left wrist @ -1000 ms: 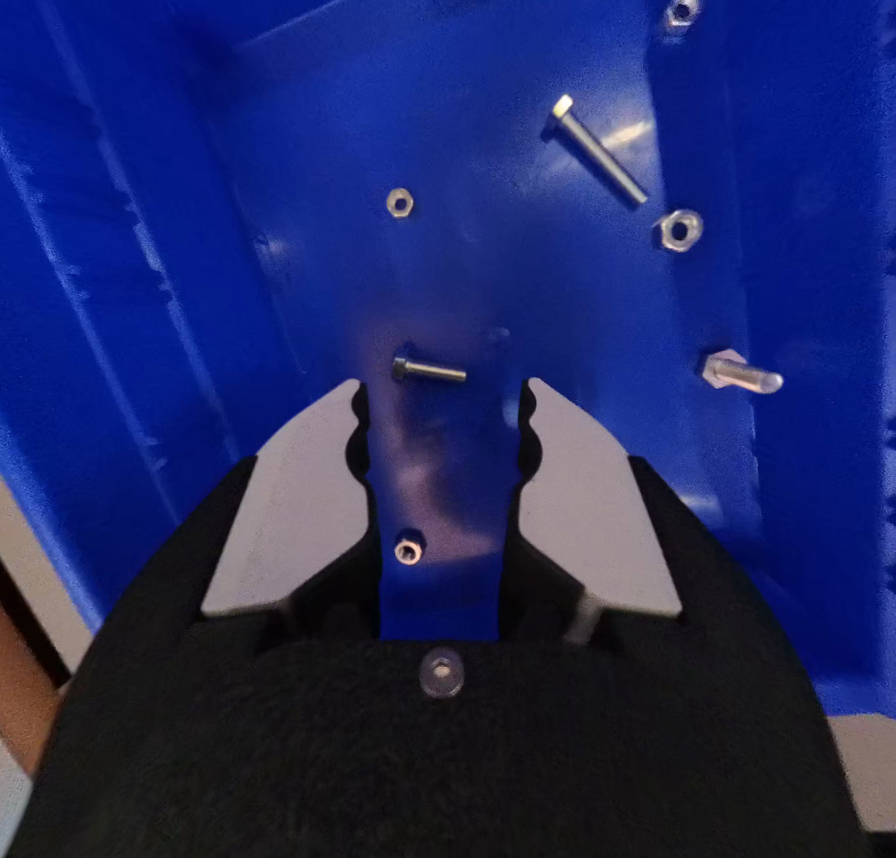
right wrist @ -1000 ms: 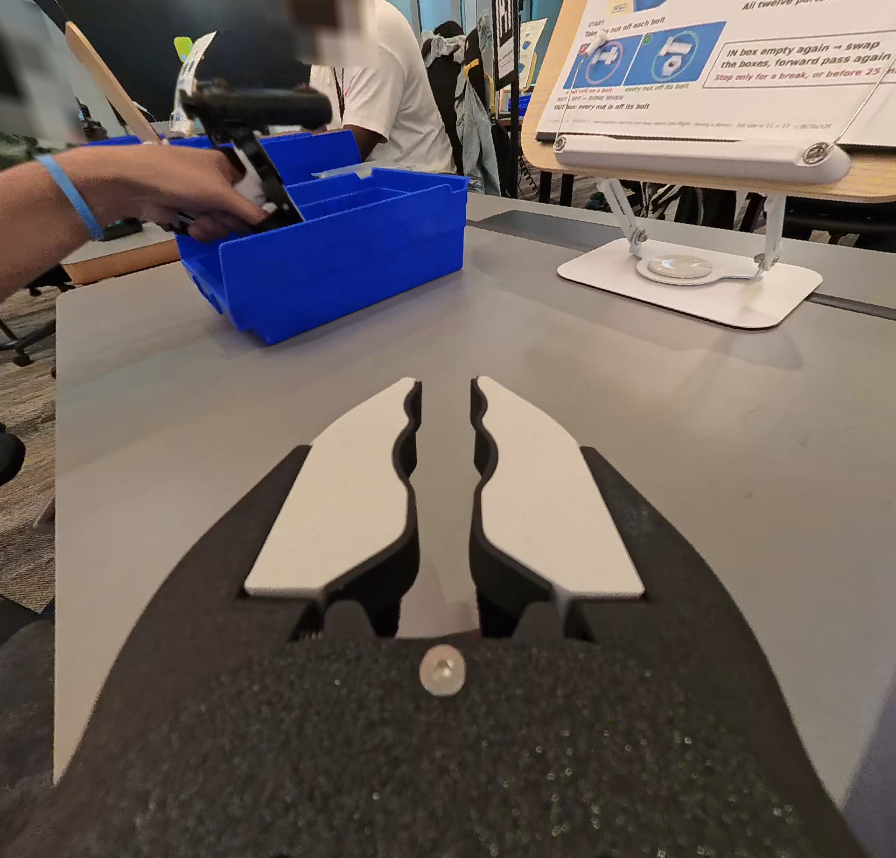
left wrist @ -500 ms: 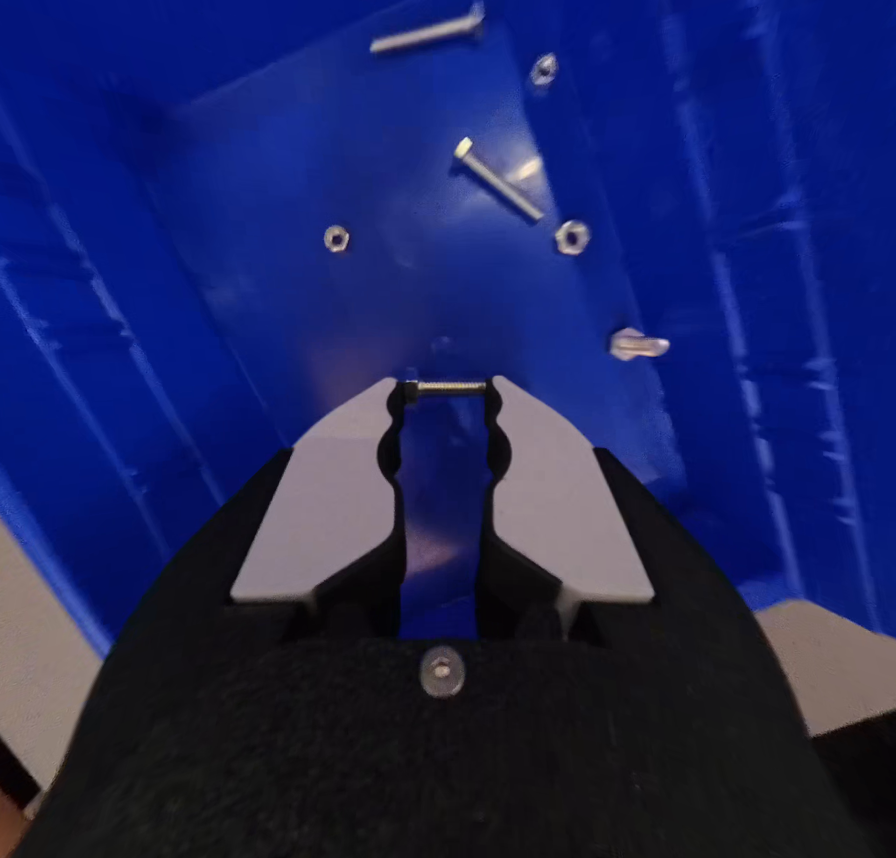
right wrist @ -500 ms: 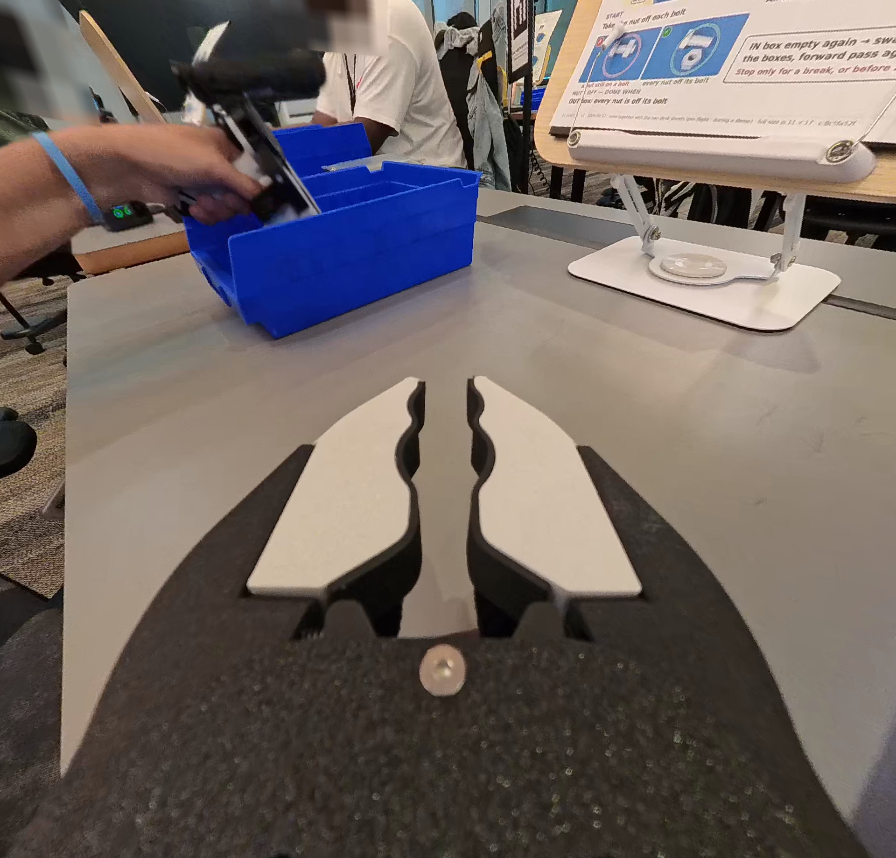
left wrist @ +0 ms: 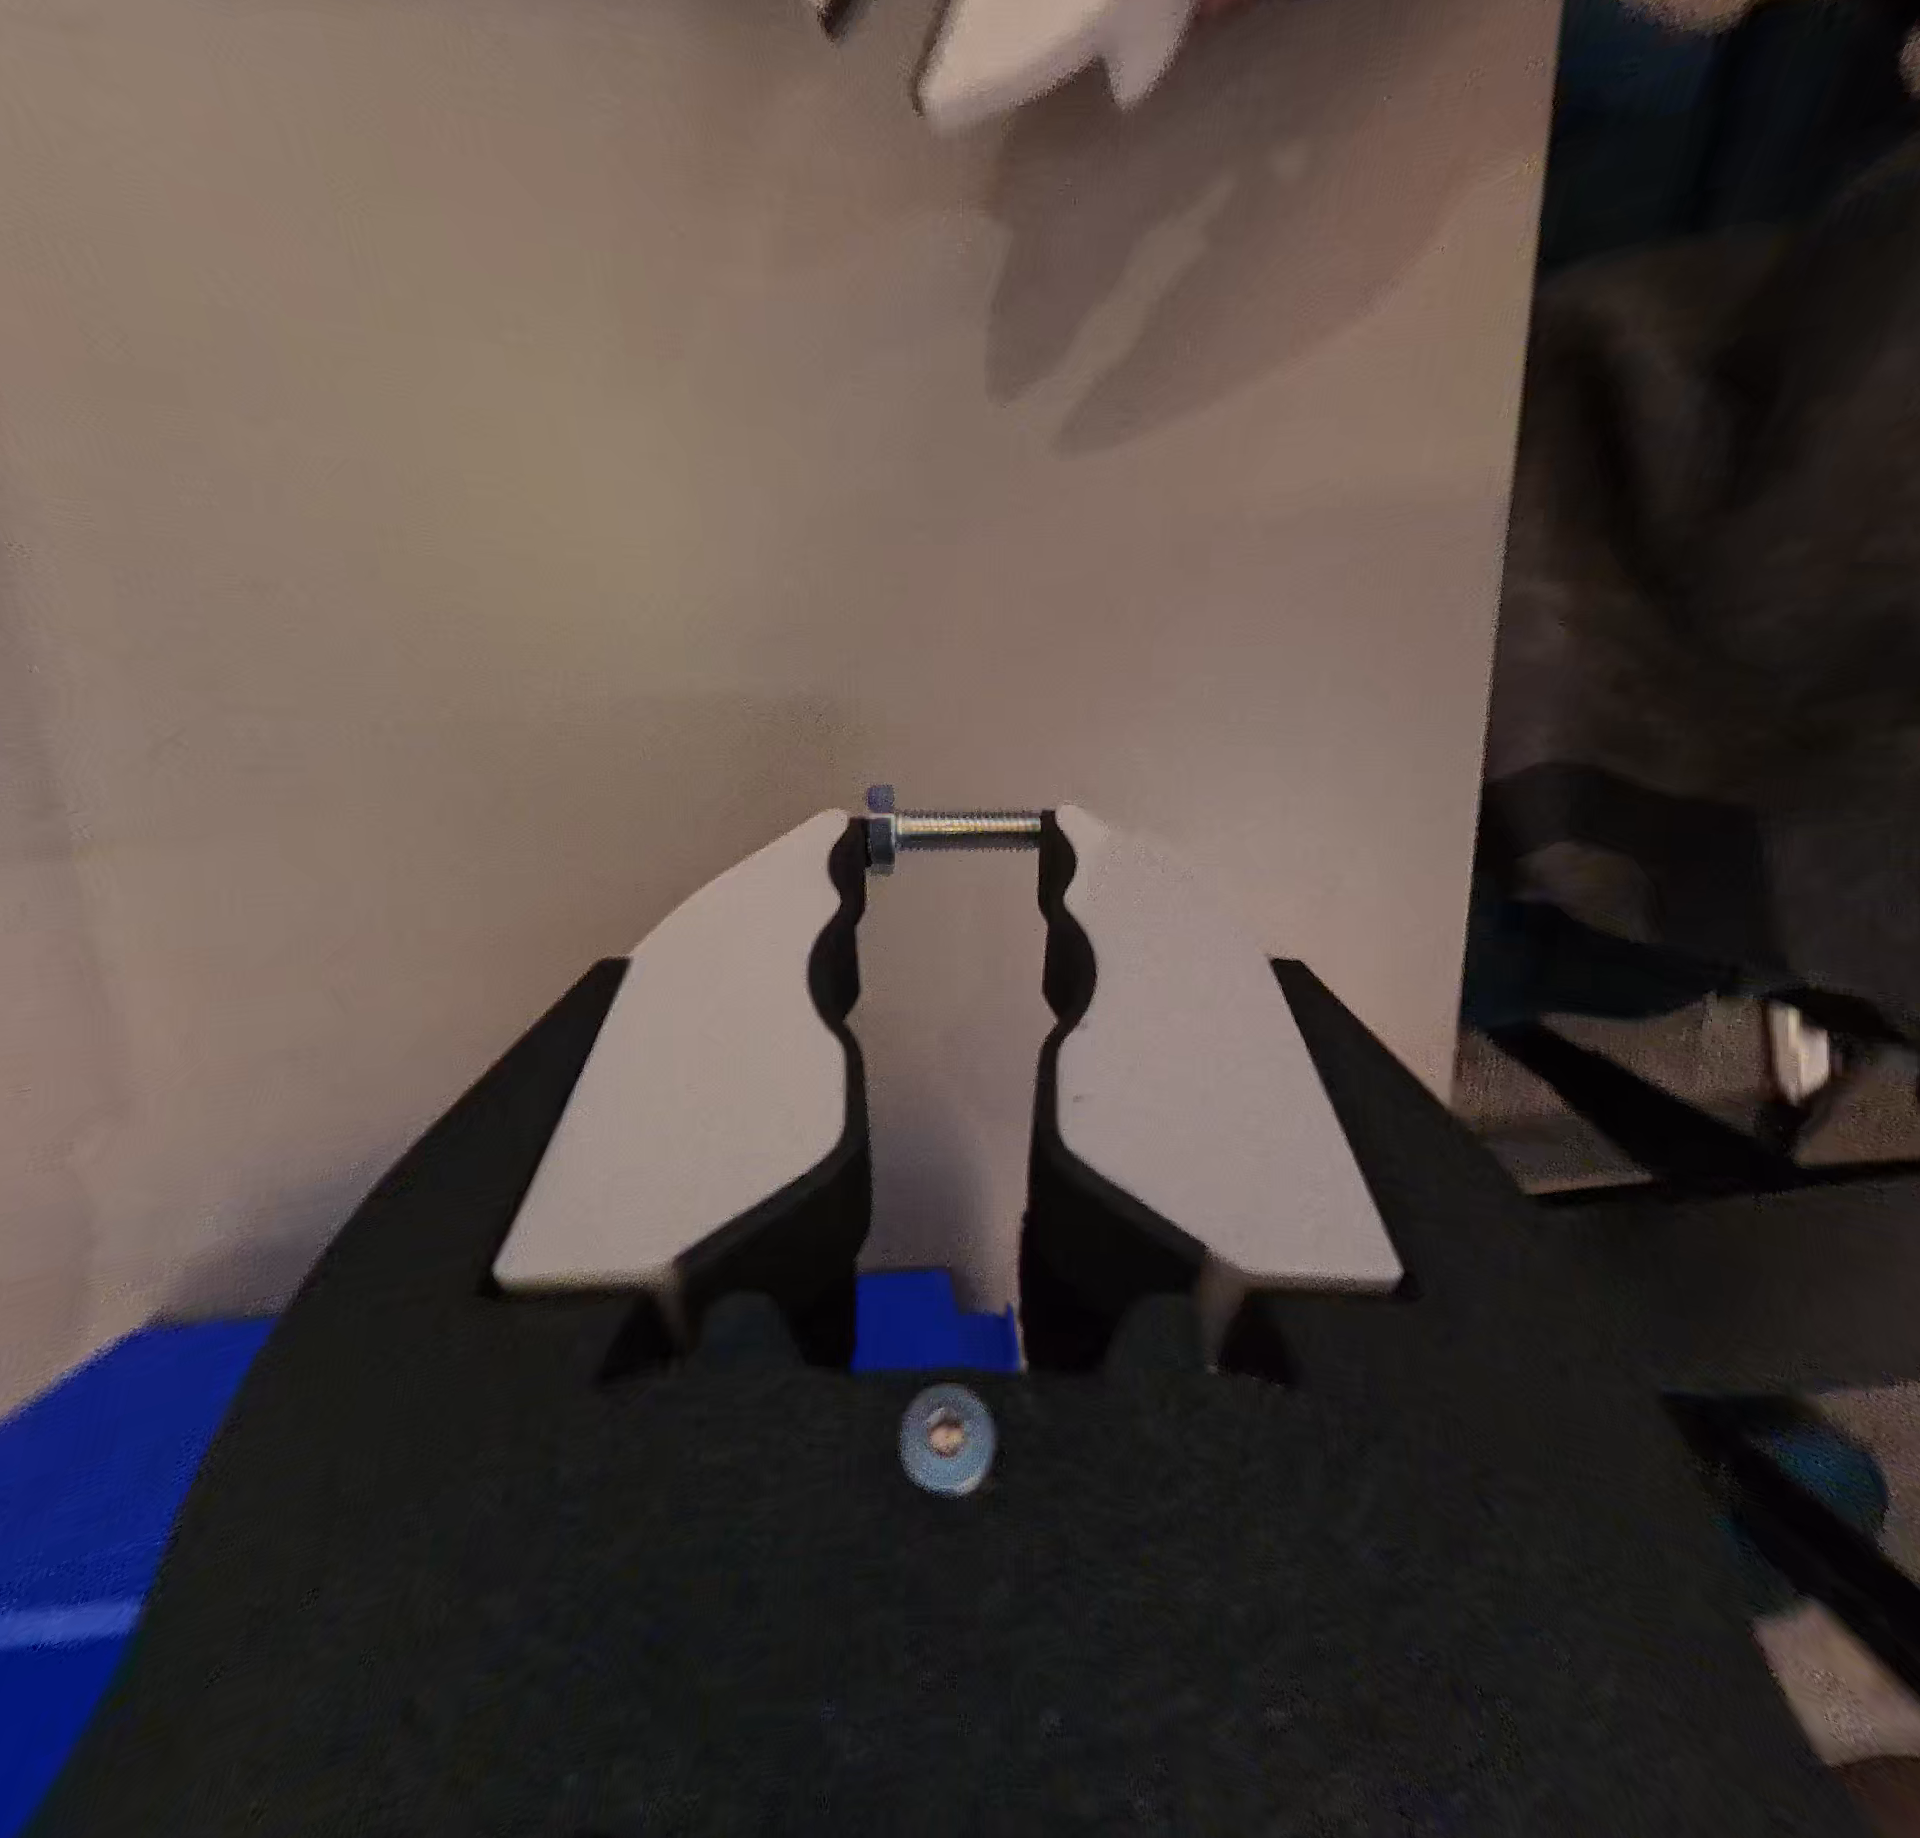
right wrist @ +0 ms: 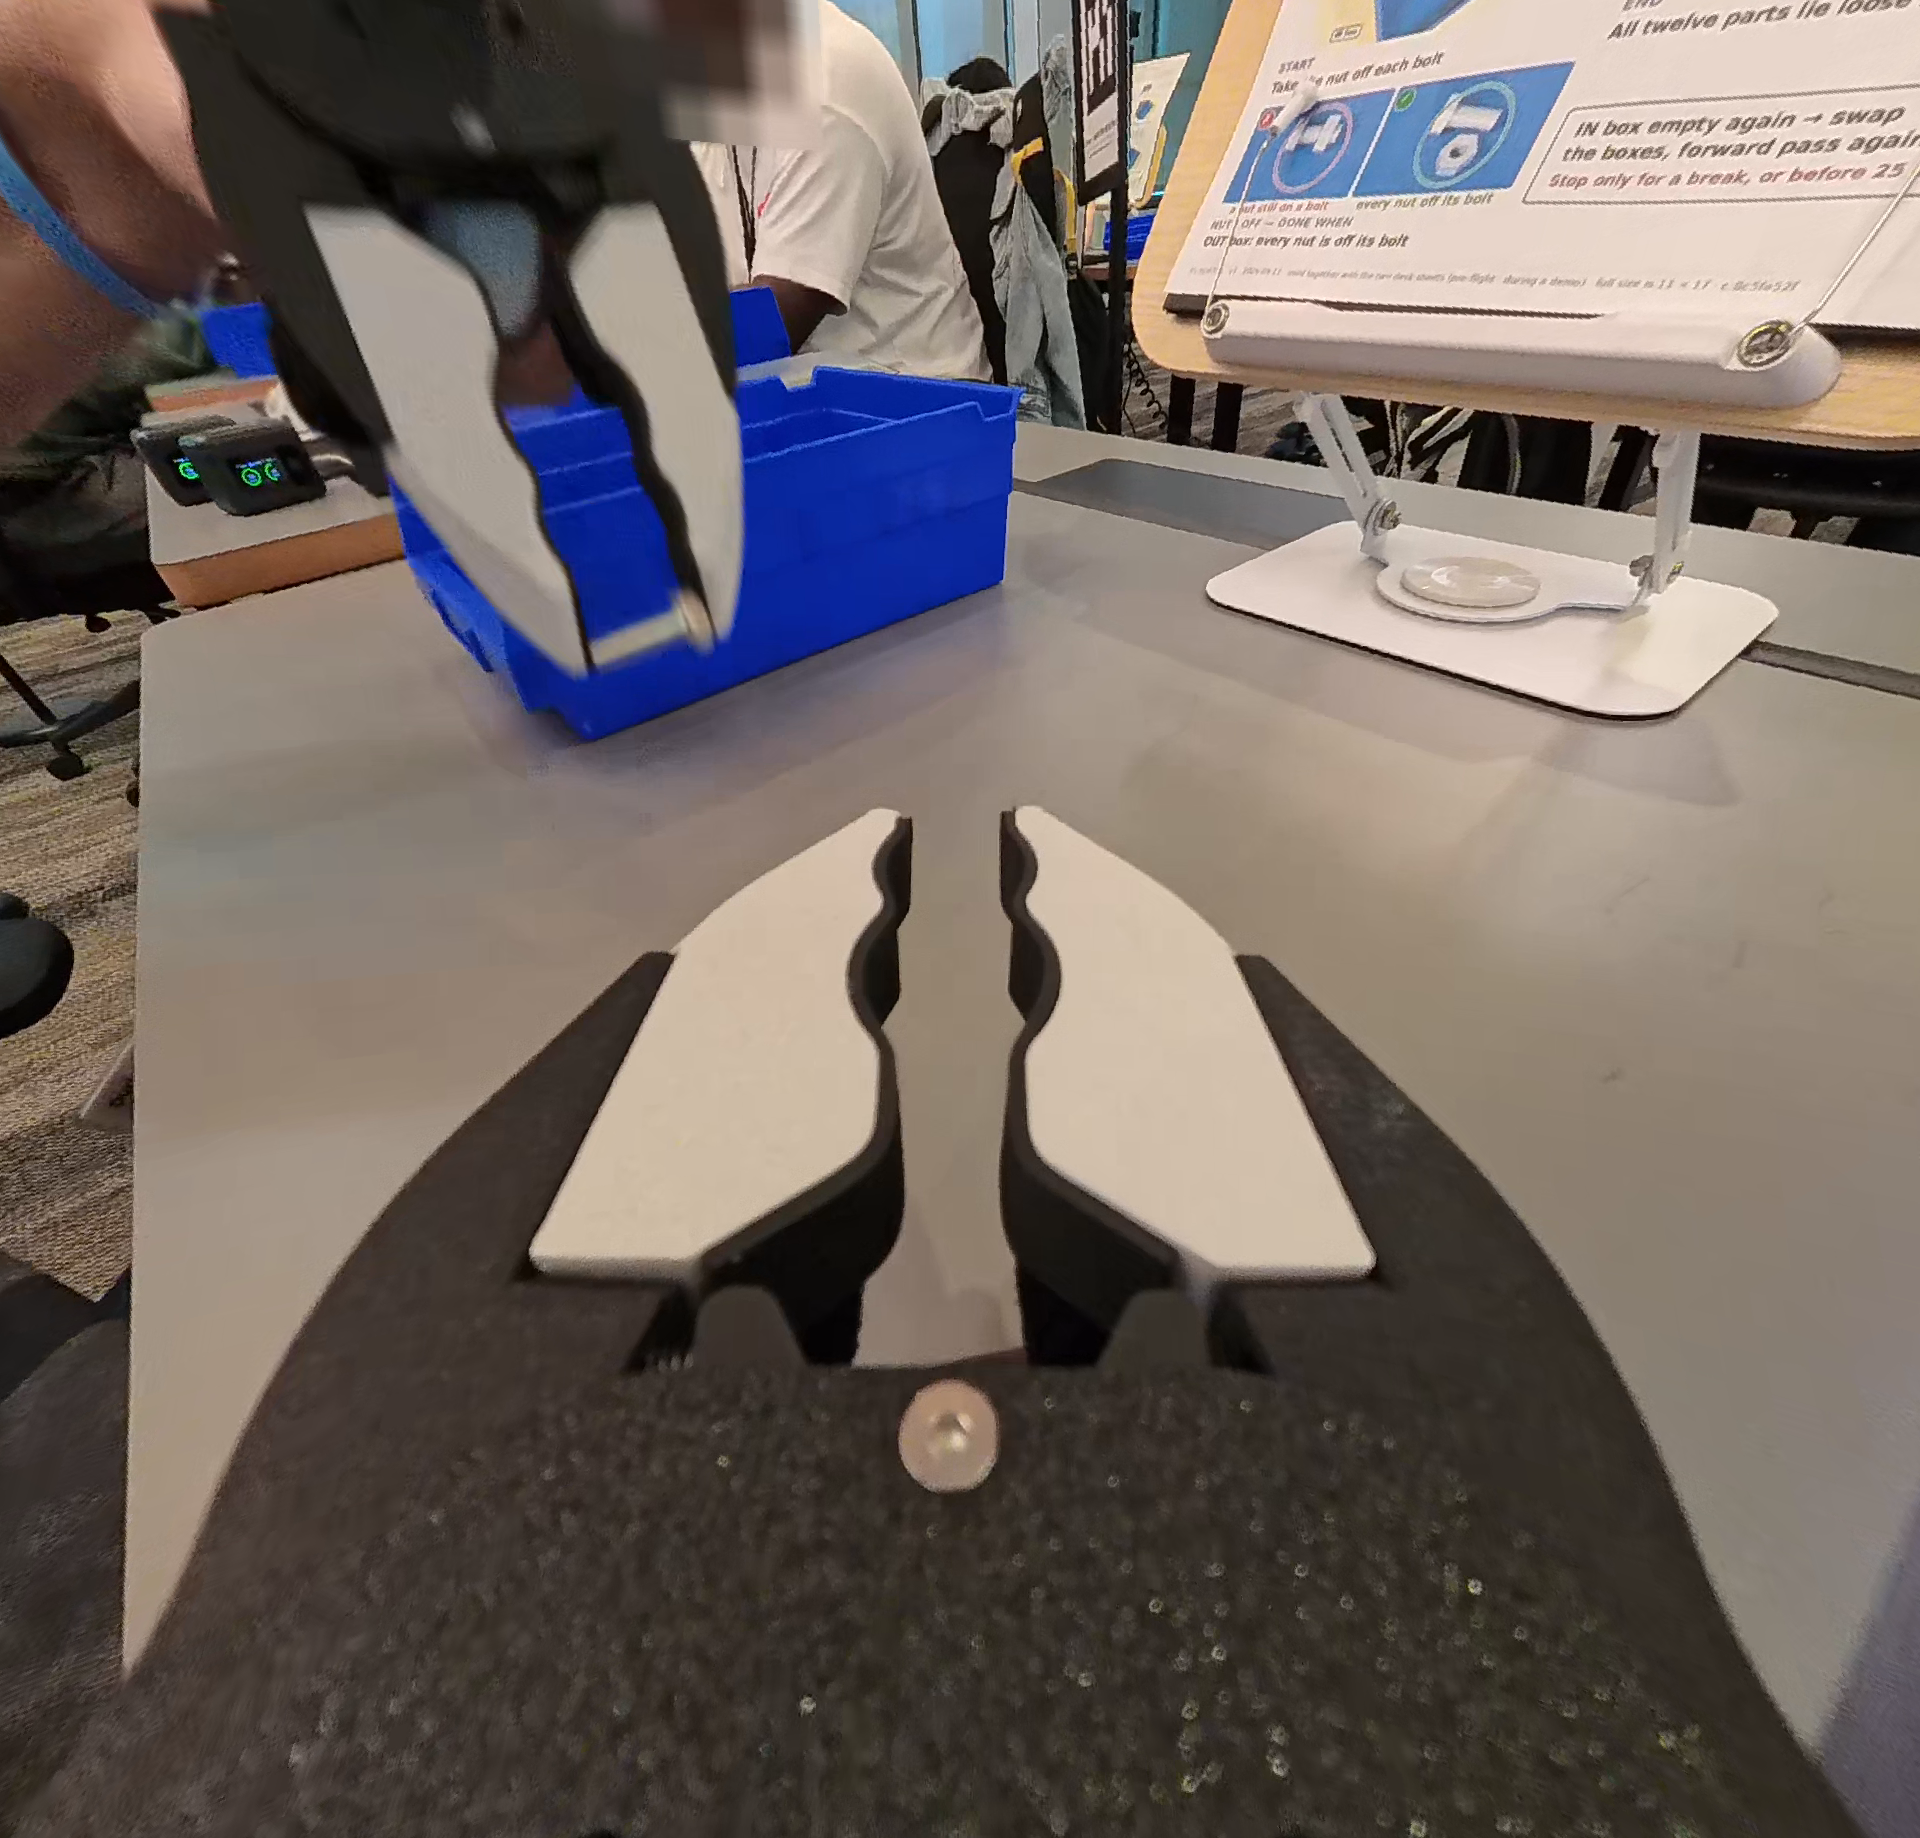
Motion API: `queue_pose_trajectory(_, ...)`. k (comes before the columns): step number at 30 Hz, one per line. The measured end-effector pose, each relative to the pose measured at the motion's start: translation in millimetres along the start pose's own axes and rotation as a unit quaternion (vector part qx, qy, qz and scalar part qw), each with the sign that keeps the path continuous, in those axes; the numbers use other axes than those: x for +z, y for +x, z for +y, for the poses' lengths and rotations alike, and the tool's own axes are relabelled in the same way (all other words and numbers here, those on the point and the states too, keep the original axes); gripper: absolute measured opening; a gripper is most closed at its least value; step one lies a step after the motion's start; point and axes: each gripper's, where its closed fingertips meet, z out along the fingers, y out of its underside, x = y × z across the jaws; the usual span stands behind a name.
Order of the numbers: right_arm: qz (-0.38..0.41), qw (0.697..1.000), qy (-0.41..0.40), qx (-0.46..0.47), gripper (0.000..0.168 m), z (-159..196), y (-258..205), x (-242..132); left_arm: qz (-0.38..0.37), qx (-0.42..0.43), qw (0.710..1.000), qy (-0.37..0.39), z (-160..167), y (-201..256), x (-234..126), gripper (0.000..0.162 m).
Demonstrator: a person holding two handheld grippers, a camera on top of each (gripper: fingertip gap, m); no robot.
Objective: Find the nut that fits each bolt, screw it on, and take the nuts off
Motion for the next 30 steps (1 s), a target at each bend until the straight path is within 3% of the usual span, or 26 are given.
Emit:
queue_pose_trajectory(5, -0.001, 1.000, 0.003, 0.000, 0.016, -0.5, -0.3, -0.3, 0.028, 0.063, 0.996, -0.056, -2.0, 0.0, 49.0, 0.031)
queue_pose_trajectory(15, -0.011, 1.000, -0.004, 0.005, 0.016, 1.4, -1.9, 1.9, 0.072, 0.138, 0.984, -0.086, 6.0, 19.8, 91.6, 0.031)
queue_pose_trajectory(24, -0.012, 1.000, -0.005, 0.006, 0.016, 1.8, -2.7, 2.4, 0.090, 0.143, 0.983, -0.078, 2.1, 25.3, 97.7, 0.032)
queue_pose_trajectory(30, -0.038, 0.999, -0.009, -0.002, 0.018, 2.5, -9.9, 2.2, 0.055, 0.055, 0.997, -0.012, 1.3, 34.8, 69.1, 0.058)
